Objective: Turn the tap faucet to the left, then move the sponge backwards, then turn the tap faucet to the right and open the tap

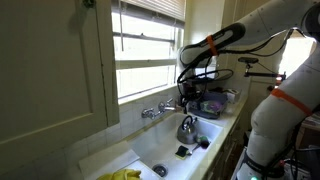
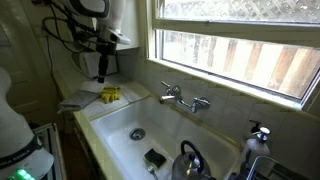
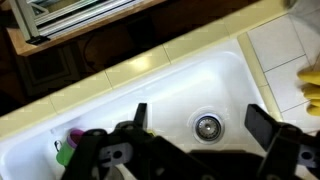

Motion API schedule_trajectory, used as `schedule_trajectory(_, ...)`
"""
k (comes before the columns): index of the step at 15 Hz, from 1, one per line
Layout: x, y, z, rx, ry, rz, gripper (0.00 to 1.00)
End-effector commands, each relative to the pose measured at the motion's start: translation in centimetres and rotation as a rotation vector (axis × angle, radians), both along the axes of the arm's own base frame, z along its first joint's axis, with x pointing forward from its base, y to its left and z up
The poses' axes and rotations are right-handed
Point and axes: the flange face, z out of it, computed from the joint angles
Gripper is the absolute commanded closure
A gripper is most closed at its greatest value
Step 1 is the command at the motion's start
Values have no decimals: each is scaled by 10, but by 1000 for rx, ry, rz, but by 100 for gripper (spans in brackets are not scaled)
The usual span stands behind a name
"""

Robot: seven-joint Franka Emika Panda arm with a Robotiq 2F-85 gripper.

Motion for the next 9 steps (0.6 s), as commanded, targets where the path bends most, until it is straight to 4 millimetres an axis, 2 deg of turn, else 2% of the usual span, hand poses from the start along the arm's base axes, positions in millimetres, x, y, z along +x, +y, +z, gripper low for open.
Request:
schedule_trajectory(1,8,-20,-64,-7,1,-61,0)
schedule_trajectory(5,18,-44,-88,-23,-91,-60,0)
schedule_trajectory(9,29,-82,-76,-75,-200,-67,0)
